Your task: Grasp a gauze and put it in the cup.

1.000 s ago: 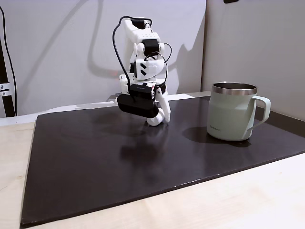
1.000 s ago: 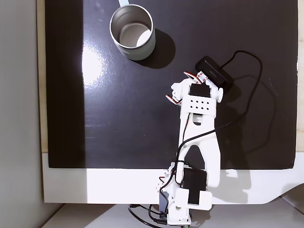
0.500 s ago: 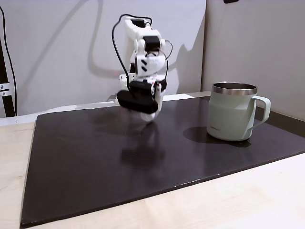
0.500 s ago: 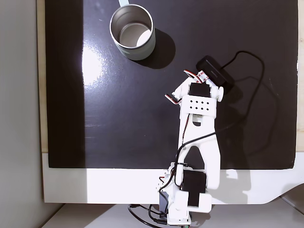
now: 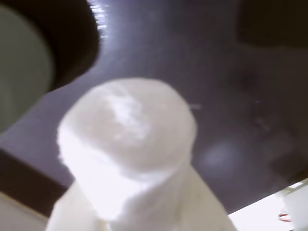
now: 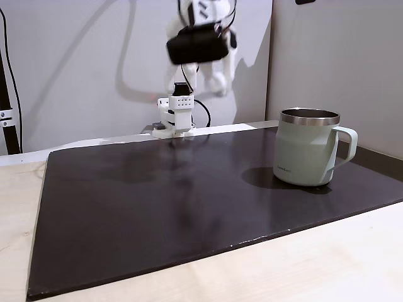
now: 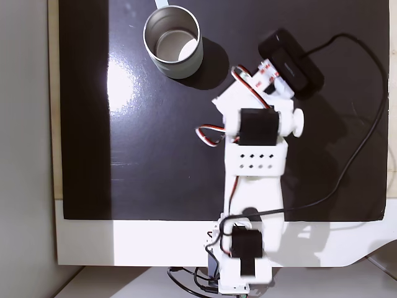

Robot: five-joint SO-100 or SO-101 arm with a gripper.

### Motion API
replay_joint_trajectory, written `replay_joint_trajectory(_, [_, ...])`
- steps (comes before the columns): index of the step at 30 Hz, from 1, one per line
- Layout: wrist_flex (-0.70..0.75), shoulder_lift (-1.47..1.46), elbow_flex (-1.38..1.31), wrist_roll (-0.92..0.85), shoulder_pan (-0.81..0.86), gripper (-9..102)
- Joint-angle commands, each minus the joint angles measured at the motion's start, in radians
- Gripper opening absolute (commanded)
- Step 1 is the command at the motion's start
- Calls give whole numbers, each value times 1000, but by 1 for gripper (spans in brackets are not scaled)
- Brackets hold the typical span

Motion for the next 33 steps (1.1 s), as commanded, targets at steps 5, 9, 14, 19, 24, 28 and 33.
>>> replay_joint_trajectory(5, [51,-187,-430,101,-83,0])
replay_joint_trajectory(9, [51,-310,-592,196,-129,0])
replay_joint_trajectory(14, [51,-477,-836,333,-169,1])
replay_joint_trajectory(19, [49,-620,-1040,400,-212,1])
replay_joint_trajectory(24, [9,-706,-1137,428,-264,0])
replay_joint_trajectory(28, [-67,-730,-1137,469,-279,0])
replay_joint_trajectory(33, [-117,-756,-1137,514,-285,0])
